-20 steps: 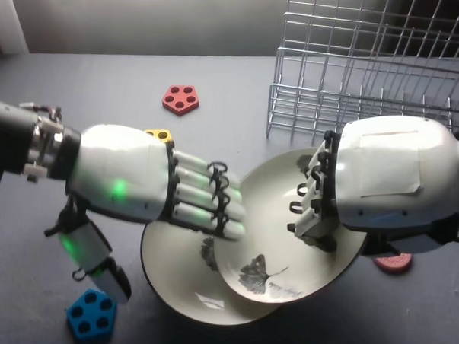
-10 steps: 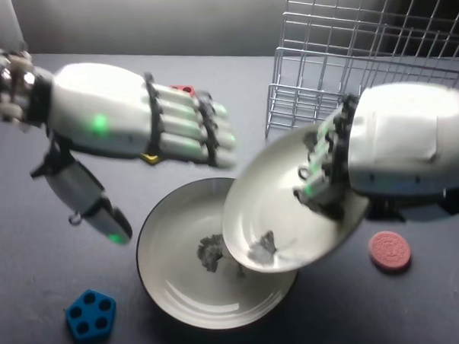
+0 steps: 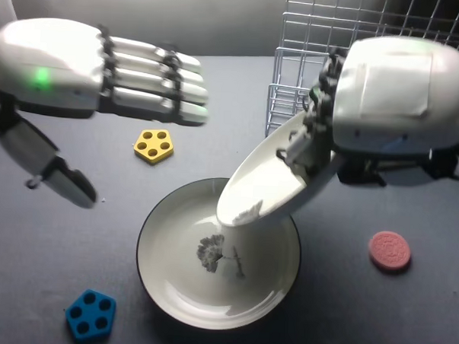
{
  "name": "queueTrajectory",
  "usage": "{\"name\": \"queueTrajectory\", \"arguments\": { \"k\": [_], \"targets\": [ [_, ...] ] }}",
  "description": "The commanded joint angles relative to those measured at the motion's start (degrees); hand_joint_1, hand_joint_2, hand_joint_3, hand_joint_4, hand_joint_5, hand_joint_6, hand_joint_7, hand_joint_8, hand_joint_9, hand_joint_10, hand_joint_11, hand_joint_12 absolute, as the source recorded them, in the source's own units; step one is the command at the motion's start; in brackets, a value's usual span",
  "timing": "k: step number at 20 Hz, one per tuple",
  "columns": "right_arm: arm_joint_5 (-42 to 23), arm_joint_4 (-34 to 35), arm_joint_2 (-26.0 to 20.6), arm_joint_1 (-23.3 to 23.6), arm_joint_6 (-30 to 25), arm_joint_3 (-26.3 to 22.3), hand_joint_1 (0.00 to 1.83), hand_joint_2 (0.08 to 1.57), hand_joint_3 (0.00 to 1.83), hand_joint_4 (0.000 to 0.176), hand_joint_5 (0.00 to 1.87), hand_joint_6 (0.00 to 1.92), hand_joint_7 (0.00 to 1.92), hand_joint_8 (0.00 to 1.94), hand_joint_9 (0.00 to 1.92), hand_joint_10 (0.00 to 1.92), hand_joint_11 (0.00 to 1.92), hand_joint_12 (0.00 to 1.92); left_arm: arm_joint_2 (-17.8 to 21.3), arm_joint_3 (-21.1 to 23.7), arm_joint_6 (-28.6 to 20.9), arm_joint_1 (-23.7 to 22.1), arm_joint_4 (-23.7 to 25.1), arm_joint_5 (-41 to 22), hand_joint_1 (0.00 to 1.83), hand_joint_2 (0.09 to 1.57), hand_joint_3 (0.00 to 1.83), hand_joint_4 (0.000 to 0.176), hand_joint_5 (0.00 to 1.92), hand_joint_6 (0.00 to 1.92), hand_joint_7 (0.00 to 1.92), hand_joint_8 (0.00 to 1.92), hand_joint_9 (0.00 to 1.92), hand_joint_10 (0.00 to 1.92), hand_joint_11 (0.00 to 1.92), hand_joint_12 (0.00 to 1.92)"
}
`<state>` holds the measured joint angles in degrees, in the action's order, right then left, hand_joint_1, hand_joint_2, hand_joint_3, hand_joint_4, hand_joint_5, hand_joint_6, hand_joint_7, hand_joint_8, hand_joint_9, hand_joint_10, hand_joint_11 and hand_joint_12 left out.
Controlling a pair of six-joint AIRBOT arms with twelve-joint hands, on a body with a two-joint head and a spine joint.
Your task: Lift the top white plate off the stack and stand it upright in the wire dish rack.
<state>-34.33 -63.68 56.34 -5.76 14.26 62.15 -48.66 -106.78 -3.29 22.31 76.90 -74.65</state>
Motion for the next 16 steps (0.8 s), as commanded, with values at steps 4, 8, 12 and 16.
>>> {"name": "queueTrajectory", "arguments": {
  "k": [4,8,12,16],
  "targets": [
    [-4.0,3.6,-0.1,2.5,0.2,0.0,1.51,1.0,0.0,0.0,1.03,0.82,1.31,0.13,1.37,0.29,1.12,1.16,-0.1,-3.8,0.1,-1.6,-5.9,-10.1,0.37,0.98,0.0,0.0,0.0,0.0,0.0,0.0,0.0,0.0,0.0,0.0],
    [-3.6,3.6,0.9,3.6,0.2,1.1,1.51,1.0,0.0,0.0,1.03,0.81,1.33,0.09,1.36,0.31,1.11,1.16,-0.7,-6.0,0.8,-1.8,-5.6,-15.1,0.35,0.99,0.01,0.0,0.0,0.0,0.0,0.0,0.0,0.0,0.0,0.0],
    [-3.5,3.5,1.8,4.4,0.4,2.6,1.5,1.01,0.0,0.0,1.03,0.85,1.25,0.26,1.24,0.5,1.06,1.22,-1.7,-5.9,0.8,-1.8,-5.6,-15.7,0.39,0.97,0.0,0.0,0.0,0.0,0.0,0.0,0.0,0.0,0.01,0.01],
    [-3.5,3.4,3.1,5.3,0.5,4.2,1.51,1.0,0.0,0.0,1.0,0.86,1.3,0.2,1.32,0.38,1.1,1.19,-2.0,-5.7,1.4,-1.9,-5.3,-17.7,0.37,0.97,0.0,0.0,0.0,0.0,0.0,0.0,0.0,0.0,0.01,0.01]
  ]
}}
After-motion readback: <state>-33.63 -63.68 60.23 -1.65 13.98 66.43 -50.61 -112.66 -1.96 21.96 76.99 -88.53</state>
